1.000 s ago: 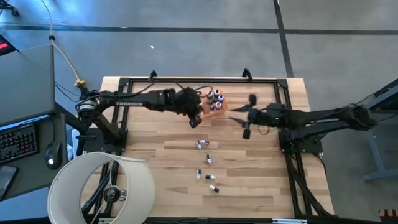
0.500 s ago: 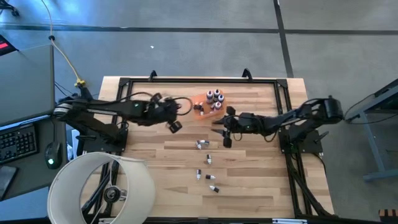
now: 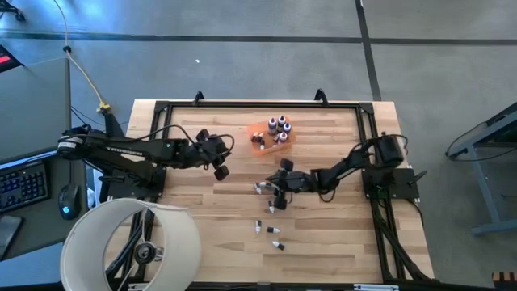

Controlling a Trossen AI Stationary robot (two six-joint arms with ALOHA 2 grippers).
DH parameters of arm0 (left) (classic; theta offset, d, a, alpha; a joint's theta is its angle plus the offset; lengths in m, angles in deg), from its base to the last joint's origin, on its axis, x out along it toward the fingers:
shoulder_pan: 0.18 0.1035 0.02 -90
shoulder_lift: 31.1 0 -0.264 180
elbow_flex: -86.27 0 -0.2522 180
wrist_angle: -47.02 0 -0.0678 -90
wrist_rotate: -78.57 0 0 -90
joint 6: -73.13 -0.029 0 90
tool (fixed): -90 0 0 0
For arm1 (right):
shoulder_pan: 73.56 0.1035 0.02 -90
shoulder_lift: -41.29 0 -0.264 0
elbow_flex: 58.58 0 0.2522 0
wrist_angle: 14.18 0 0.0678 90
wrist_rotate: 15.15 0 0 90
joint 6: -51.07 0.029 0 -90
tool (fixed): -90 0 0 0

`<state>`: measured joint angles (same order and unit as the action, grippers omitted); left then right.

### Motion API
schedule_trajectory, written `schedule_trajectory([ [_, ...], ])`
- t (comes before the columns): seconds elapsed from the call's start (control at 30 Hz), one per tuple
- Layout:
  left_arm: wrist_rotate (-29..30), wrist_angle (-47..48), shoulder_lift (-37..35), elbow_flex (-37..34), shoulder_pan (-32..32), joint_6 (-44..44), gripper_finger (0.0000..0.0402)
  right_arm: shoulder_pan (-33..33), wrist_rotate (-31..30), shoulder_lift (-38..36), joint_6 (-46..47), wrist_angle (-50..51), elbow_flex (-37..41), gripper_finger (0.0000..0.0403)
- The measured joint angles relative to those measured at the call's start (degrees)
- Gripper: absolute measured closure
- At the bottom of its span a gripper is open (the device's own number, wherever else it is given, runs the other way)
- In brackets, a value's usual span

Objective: Pick & Place food coloring
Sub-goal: Put the small blue food coloring bottle into the orange bin

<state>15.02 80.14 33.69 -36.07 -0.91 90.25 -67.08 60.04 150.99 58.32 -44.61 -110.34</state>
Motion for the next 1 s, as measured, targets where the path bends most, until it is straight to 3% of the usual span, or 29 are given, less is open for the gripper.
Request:
schedule_trajectory([
  [0.37, -3.7, -2.8, 0.3, 0.1, 0.0, 0.4, 0.0342, -0.6, -3.2, 5.5, 1.7, 3.3, -1.9, 0.028],
  [0.53, -4.4, -2.9, 0.3, 0.1, 0.0, 1.2, 0.0342, -1.4, -1.1, 5.6, 1.7, 2.8, -1.8, 0.0332],
  [0.7, -4.5, -3.4, 0.3, 0.1, 0.0, 1.4, 0.0342, -2.4, 2.5, 1.9, 1.2, 4.1, -2.0, 0.0334],
  [0.77, -4.5, -4.1, 0.3, 0.1, 0.0, 1.3, 0.0342, -3.0, -0.1, -1.9, -1.2, 4.5, -2.9, 0.0334],
  [0.93, -5.0, -6.8, 0.3, 0.1, 0.0, 0.8, 0.0342, -6.3, -18.3, -9.1, -14.1, 6.4, -8.1, 0.0318],
  [1.0, -5.2, -6.7, 0.3, 0.1, 0.0, 0.0, 0.0342, -8.2, -20.9, -9.6, -17.0, 10.2, -11.5, 0.032],
])
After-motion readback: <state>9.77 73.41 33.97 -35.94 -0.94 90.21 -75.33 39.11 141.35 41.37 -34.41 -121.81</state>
